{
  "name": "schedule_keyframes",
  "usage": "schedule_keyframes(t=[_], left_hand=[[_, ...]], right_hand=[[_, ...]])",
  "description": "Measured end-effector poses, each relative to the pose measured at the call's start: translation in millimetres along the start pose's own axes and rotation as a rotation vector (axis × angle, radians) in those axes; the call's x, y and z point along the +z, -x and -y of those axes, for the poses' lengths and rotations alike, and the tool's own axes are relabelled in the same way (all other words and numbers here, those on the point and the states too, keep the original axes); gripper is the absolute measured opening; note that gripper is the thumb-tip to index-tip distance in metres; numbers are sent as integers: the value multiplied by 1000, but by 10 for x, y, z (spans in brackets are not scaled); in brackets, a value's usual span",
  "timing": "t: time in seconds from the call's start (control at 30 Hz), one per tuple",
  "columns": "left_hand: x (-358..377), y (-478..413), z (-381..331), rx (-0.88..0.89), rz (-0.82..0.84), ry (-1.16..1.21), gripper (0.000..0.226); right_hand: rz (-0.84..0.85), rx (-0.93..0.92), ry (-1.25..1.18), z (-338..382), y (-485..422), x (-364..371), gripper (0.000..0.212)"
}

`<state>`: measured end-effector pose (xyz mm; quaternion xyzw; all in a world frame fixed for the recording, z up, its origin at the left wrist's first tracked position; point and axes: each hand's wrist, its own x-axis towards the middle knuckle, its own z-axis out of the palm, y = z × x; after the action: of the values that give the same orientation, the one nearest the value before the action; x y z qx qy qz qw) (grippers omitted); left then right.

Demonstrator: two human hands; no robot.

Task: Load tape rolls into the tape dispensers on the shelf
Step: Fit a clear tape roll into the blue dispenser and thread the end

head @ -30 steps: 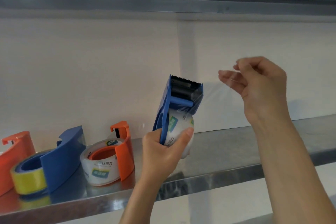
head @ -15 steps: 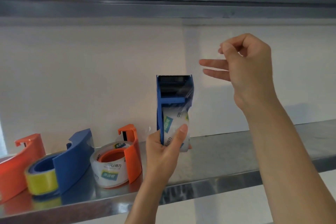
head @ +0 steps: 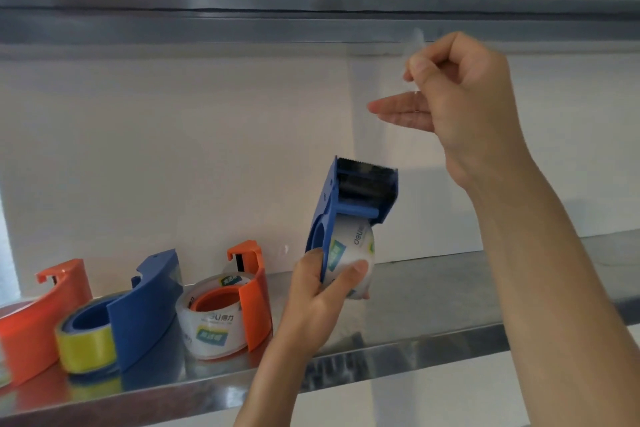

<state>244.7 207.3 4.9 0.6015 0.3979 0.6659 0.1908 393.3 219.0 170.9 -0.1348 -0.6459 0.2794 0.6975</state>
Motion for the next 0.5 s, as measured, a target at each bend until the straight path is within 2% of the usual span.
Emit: schedule_keyframes(t=[0.13,0.27,0.33,0.43,0.5], left_hand=[[-11,52,-34,-65,9,-28,27],[-47,36,-76,-29,32,31,49],[-98,33,-92,-59,29,68,50],[-198,71,-170,-138,14,108,29],[-290,78,-220,-165,17,139,23]], right_hand=[[-9,13,12,-43,-46,-1,9],[-43,32,5,-111,-57,-64,9],[-65,46,2,-152,-61,-102,9],[-115,82,47,-274,-79,-183,8],[-135,136,49,-390,-77,-228,8]])
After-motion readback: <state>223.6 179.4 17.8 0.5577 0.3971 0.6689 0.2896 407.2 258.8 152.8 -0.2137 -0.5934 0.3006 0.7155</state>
